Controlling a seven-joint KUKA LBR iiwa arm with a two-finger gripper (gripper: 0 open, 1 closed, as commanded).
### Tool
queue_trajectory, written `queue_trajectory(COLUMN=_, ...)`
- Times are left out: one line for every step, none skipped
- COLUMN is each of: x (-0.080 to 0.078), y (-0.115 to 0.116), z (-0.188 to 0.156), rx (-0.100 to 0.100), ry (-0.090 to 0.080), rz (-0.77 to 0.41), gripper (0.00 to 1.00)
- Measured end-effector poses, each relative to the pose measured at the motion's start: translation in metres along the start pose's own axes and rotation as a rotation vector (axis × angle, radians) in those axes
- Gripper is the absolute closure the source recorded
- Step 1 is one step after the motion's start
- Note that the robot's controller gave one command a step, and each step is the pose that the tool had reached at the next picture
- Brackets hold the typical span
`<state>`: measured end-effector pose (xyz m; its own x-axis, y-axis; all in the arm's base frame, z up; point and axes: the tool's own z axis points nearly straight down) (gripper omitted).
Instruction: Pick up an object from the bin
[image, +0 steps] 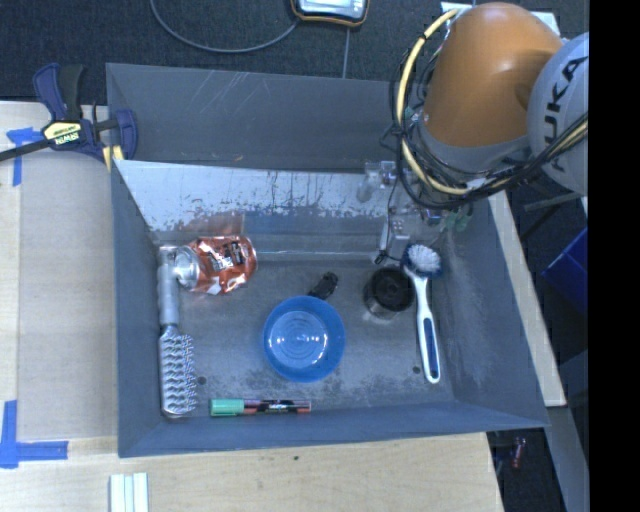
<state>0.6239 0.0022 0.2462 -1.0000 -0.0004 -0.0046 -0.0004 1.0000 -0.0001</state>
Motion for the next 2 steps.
queue_trajectory(x=0.033, y=0.043, z=0.107, rx=0.000, ry=-0.003, rz=-0.220, gripper=0.00)
queue_trajectory(x=0.039, y=0.056, z=0.098, rx=0.001, ry=-0.008, rz=-0.261, gripper=0.00)
